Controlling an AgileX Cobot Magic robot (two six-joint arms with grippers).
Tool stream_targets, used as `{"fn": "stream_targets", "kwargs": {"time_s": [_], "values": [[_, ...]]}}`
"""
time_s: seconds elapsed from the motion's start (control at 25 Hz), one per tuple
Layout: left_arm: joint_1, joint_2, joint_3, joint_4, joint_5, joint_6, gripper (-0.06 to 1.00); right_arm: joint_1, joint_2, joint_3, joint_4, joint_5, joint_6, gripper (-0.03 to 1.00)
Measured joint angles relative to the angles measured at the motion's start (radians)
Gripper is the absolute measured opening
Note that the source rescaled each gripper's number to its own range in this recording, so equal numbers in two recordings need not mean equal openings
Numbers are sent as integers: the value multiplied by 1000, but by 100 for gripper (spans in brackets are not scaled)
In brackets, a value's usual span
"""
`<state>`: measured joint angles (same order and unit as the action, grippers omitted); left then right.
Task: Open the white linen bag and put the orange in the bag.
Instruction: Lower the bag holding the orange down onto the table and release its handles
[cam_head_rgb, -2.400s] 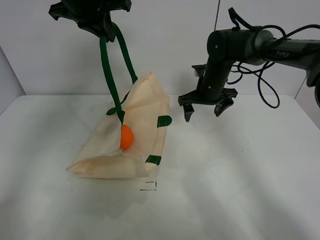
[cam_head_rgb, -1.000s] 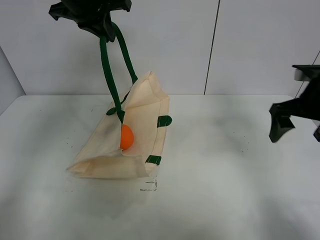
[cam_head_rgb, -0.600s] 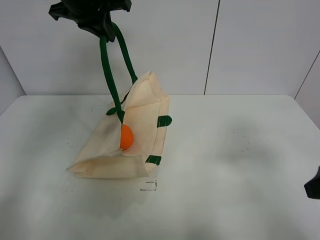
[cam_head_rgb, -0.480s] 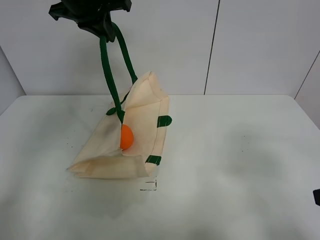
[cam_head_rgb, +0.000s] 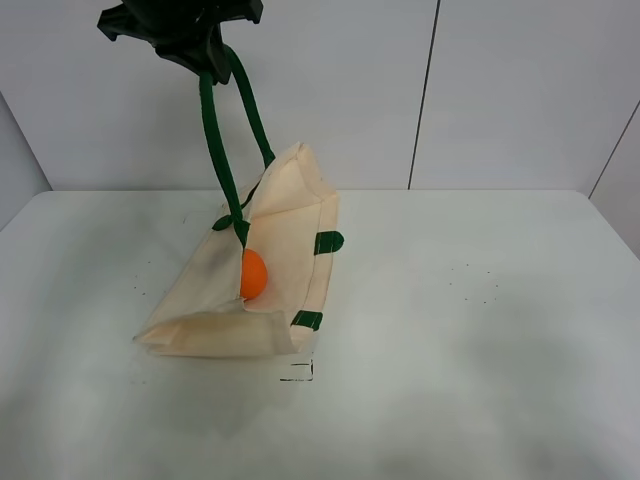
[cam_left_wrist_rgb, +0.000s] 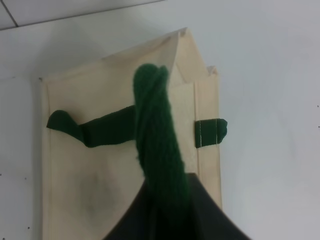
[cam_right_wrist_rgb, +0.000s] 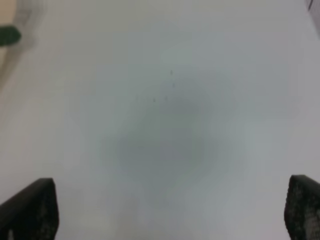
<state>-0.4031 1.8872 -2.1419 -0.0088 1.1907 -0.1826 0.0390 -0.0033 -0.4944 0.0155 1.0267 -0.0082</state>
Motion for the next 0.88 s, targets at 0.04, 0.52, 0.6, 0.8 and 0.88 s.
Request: {"fn": "stream_targets", "kwargs": {"time_s": [0.04, 0.52, 0.6, 0.8, 0.88], "values": [[0, 1, 0, 0, 0, 0, 0, 0, 0, 1, -3, 0, 8, 100], [0, 252, 31, -86, -25, 6, 0, 0, 0, 3, -6, 0, 8, 100], [0, 300, 32, -96, -33, 24, 2, 0, 0, 3, -6, 0, 8, 100], [0, 380, 32, -159, -42, 95, 51, 0, 0, 3, -7, 0, 8, 100], [0, 389, 32, -163, -47, 106, 76, 0, 0, 3, -7, 0, 8, 100]]}}
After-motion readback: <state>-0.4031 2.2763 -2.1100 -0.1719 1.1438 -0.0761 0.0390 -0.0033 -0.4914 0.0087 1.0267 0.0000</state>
